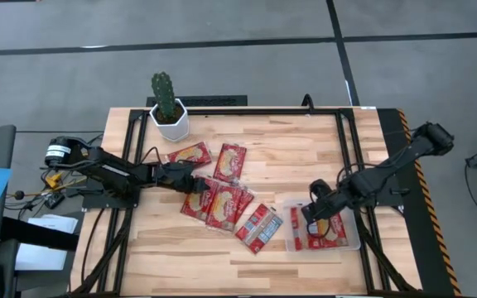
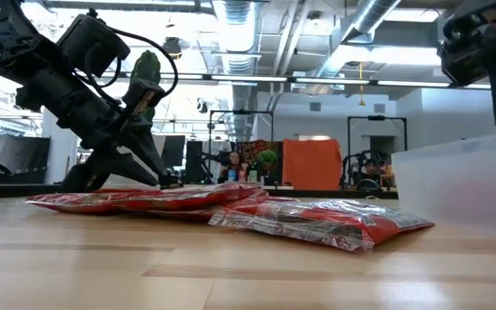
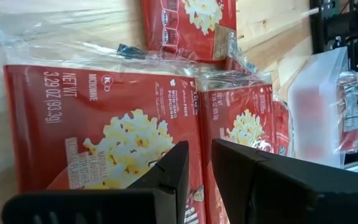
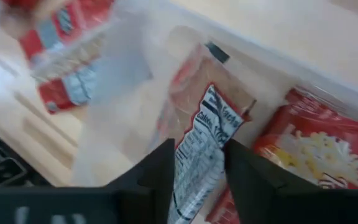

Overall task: Sort popcorn bags into baskets
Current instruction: Put the popcorn bag into the transparent bin

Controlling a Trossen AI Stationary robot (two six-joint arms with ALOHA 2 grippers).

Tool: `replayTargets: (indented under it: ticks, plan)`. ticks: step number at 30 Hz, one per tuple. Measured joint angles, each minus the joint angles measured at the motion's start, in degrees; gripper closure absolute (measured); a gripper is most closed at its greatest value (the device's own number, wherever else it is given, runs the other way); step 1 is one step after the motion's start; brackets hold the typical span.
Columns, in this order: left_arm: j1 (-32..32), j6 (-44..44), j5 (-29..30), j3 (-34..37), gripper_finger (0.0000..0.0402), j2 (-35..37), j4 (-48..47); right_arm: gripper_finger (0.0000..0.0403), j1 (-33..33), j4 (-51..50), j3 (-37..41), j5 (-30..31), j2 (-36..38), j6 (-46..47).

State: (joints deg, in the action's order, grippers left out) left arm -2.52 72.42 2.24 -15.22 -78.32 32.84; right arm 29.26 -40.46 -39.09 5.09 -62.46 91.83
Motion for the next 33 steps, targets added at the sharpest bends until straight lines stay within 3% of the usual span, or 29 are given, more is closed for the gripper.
replayTargets:
  ticks: [4, 9, 17, 25, 28, 33]
  plan:
    - [-0.79, -0.37, -0.08, 0.00, 0.0343, 0.00, -0.14, 0.0201, -0.23, -1.05, 0.00, -2.25, -1.33, -0.65]
    - [-1.67, -0.74, -0.90, 0.00, 0.0343, 0.00, -0.03, 0.0182, -1.01, 0.80, 0.00, -3.42, -1.37, -2.38]
    - [-1.88, -0.79, -1.62, 0.00, 0.0343, 0.00, 0.09, 0.0184, -5.62, 1.24, 0.00, -5.84, -1.65, -6.63]
    - [-2.17, -1.31, -6.05, 0.00, 0.0343, 0.00, 1.67, 0.0195, -10.14, 0.58, -1.38, -12.59, 2.90, -8.93]
    - [-3.21, -1.44, -8.44, 0.00, 0.0343, 0.00, 3.22, 0.0195, -12.72, 0.43, -3.91, -10.97, 4.89, -9.89]
    - [-6.05, -1.49, -6.37, -0.04, 0.0343, 0.02, 9.09, 0.0198, -20.14, 1.08, -7.73, 1.03, 4.96, -16.36]
